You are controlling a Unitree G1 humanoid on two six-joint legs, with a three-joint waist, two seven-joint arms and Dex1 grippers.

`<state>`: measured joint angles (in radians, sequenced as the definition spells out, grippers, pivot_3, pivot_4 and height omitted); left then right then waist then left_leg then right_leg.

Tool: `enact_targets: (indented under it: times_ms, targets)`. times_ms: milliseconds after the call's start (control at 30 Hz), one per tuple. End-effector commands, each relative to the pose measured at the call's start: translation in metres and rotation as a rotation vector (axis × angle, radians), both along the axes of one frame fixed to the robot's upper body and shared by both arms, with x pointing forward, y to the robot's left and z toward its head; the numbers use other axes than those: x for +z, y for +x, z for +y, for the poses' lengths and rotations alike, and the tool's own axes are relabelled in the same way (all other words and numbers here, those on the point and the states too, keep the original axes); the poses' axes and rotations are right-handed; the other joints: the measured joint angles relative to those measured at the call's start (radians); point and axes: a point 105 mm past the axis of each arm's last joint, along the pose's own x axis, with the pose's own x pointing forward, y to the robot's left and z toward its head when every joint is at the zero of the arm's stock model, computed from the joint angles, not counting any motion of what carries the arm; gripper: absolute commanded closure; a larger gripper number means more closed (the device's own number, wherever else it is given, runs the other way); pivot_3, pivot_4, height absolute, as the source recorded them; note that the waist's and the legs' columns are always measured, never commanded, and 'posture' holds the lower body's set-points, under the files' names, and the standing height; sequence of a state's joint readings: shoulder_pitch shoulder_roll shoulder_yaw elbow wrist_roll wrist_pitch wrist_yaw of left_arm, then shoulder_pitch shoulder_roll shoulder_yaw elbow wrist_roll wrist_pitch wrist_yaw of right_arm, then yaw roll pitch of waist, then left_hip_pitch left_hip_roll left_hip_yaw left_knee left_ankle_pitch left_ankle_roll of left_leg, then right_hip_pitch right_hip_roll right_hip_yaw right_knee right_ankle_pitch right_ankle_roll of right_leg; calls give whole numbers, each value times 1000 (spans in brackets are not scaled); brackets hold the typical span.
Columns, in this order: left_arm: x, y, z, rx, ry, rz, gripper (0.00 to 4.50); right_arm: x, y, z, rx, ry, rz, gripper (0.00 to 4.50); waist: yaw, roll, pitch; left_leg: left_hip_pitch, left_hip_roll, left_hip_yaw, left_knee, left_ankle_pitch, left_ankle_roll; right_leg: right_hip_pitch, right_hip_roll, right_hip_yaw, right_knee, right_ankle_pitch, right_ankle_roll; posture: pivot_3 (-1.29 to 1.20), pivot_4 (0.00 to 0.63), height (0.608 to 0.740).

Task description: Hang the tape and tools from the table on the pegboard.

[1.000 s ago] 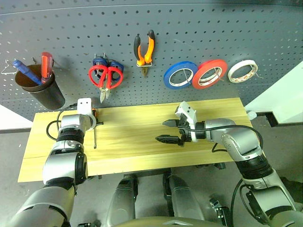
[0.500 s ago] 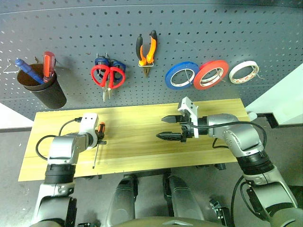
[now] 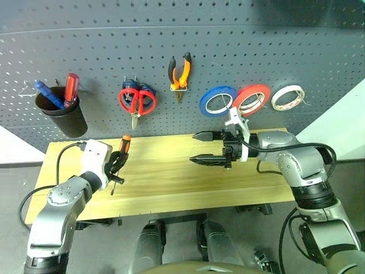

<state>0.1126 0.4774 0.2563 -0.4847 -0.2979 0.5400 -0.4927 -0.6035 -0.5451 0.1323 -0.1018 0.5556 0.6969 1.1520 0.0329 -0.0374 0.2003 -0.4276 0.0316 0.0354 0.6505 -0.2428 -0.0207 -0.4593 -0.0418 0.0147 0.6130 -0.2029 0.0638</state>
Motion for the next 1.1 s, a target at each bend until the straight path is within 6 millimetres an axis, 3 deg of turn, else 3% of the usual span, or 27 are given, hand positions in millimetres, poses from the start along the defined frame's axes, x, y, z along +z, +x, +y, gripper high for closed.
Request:
enact_targets:
  times_ms: [33,267,400,500,700,933,1100]
  targets:
    - [38,-15,-13,-111,-22,-199,3772,24,0,4,64,42,-77,0,11,-1,-11,0,0,0,0,0,0,0,0,0,0,0,0,248,36,740]
    - [97,-27,1,-133,-38,-521,3772,53,8,7,111,113,-117,0,57,0,-72,3,0,1,1,0,0,3,3,0,0,0,-3,303,6,740]
    - [136,-30,9,-165,-72,-651,3772,61,11,9,125,132,-125,0,78,-2,-80,9,3,1,2,0,0,10,8,0,-2,1,-7,307,4,740]
    - [167,-22,15,-164,-51,-731,3772,65,12,11,130,157,-121,0,94,0,-86,18,6,1,1,0,-1,18,12,0,-4,3,-9,307,4,740]
    - [223,10,34,-77,-69,-838,3772,67,12,14,126,171,-121,0,113,1,-89,20,10,3,0,0,-1,19,16,-1,-2,3,-10,281,16,740]
    - [235,48,47,13,-109,-827,3772,70,14,15,95,175,-142,0,116,1,-89,20,10,4,0,0,0,18,17,0,-1,5,-6,256,25,740]
    - [221,72,52,46,-122,-787,3772,72,16,12,63,166,-158,0,116,1,-89,20,10,4,1,0,-1,18,17,0,0,5,-6,235,37,740]
